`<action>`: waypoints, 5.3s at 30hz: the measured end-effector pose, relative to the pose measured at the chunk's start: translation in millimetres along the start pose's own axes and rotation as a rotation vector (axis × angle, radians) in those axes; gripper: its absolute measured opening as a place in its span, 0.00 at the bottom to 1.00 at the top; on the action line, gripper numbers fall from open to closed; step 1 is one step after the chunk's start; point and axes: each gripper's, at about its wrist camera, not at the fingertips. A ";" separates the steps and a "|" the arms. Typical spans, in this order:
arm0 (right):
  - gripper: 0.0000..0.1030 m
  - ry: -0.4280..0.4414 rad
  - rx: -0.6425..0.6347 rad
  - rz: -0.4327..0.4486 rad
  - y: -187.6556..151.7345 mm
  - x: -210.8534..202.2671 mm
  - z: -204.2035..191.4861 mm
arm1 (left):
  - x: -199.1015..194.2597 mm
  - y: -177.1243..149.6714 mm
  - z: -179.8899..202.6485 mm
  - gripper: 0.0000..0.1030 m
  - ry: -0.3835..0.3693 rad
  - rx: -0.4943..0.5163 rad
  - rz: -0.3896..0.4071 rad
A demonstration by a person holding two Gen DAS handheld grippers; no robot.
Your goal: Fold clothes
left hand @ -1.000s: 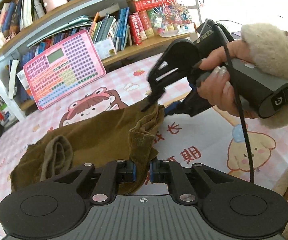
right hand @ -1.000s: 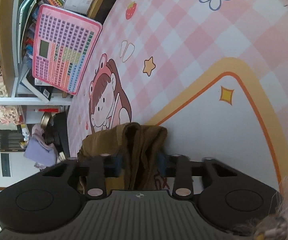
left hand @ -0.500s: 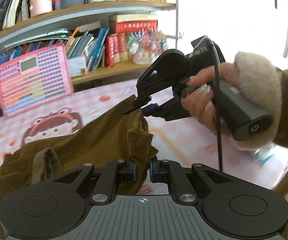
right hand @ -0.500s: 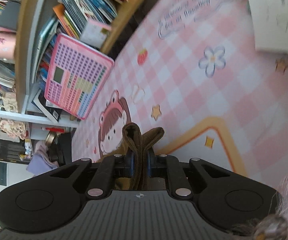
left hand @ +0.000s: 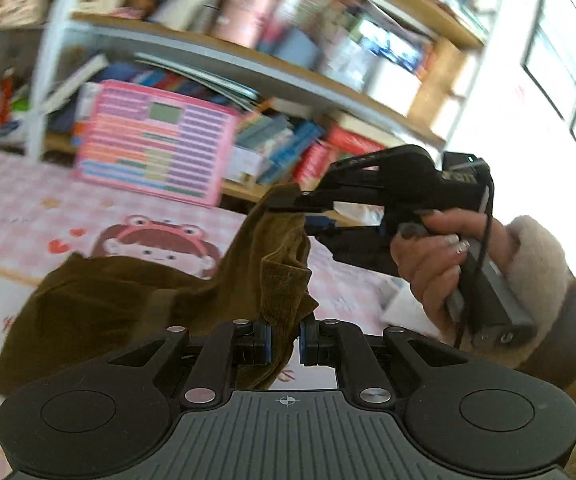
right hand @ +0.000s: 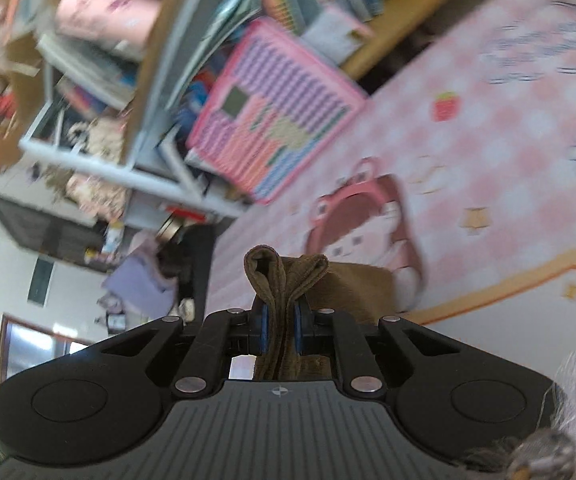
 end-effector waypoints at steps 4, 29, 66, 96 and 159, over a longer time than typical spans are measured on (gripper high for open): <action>0.11 0.010 -0.045 -0.011 -5.1 20.8 -27.8 | -12.7 9.0 -23.1 0.10 0.008 -0.039 0.024; 0.42 -0.248 -0.164 -0.022 -76.1 152.4 -98.1 | -32.0 69.7 -214.8 0.71 0.065 -0.312 -0.209; 0.58 -0.685 -0.350 -0.101 -187.7 116.9 -84.4 | 61.0 89.4 -217.4 0.38 0.018 -0.120 -0.325; 0.24 -0.678 -0.563 -0.057 -190.8 103.5 -116.2 | 48.5 78.7 -183.5 0.31 -0.009 -0.005 -0.416; 0.25 -0.585 -0.488 0.032 -198.6 76.0 -109.7 | 32.5 69.9 -176.6 0.32 -0.081 -0.001 -0.391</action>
Point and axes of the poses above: each gripper's, at about its wrist camera, not at the fingertips, and x roughly the way its jaws point, z to its right, y to its top, and after that the axes turned 14 degrees about -x, right-handed
